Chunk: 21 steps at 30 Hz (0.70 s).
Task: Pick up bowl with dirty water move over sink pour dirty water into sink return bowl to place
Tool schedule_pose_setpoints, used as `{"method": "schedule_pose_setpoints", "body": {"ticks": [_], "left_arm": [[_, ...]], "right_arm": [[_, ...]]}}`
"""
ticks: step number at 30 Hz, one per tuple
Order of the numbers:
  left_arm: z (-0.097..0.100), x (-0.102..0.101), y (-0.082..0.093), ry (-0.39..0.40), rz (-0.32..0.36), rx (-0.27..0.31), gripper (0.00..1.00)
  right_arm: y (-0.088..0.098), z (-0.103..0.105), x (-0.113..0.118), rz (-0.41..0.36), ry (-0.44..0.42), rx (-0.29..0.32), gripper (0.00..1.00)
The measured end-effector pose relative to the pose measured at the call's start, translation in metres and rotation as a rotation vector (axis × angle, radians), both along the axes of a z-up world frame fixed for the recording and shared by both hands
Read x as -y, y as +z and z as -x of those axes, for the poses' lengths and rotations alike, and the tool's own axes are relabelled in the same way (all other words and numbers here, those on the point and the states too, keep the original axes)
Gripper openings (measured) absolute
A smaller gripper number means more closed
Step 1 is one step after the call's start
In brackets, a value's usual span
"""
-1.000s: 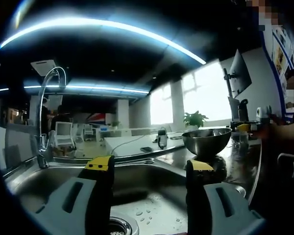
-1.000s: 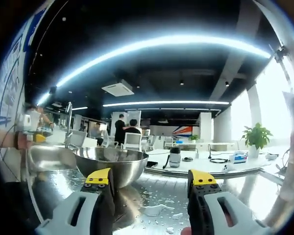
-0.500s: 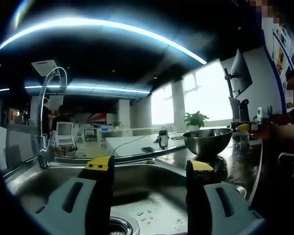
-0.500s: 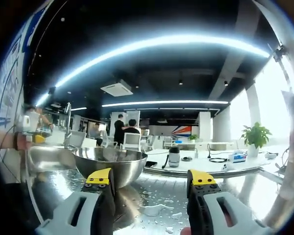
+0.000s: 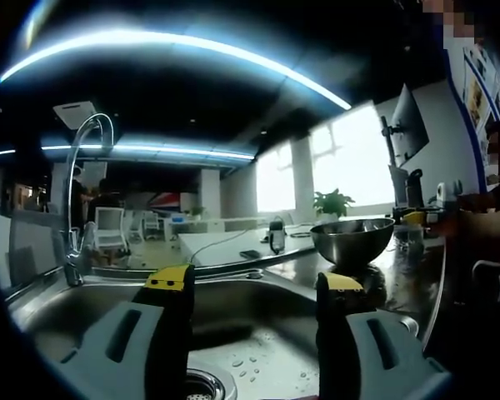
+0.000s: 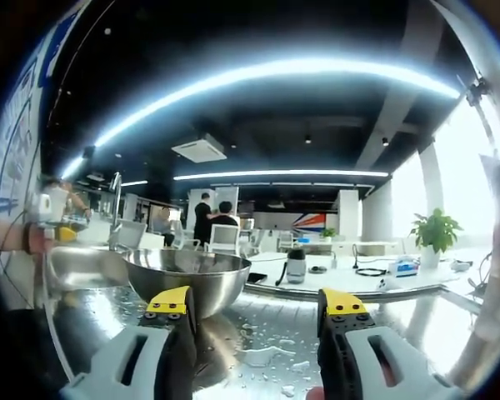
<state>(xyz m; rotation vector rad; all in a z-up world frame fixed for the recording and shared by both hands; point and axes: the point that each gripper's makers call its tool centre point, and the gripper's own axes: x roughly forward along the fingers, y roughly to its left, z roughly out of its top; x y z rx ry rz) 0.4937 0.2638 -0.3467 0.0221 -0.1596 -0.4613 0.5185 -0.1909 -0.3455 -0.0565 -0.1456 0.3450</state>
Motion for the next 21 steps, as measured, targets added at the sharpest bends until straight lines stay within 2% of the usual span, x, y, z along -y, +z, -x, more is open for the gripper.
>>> {"method": "schedule_pose_setpoints", "body": {"ticks": [21], "left_arm": [[-0.0006,-0.0015,0.0004,0.01,-0.005,0.006,0.55]], "right_arm": [[0.0005,0.0013,-0.0013,0.001,0.01,0.003,0.52]]}}
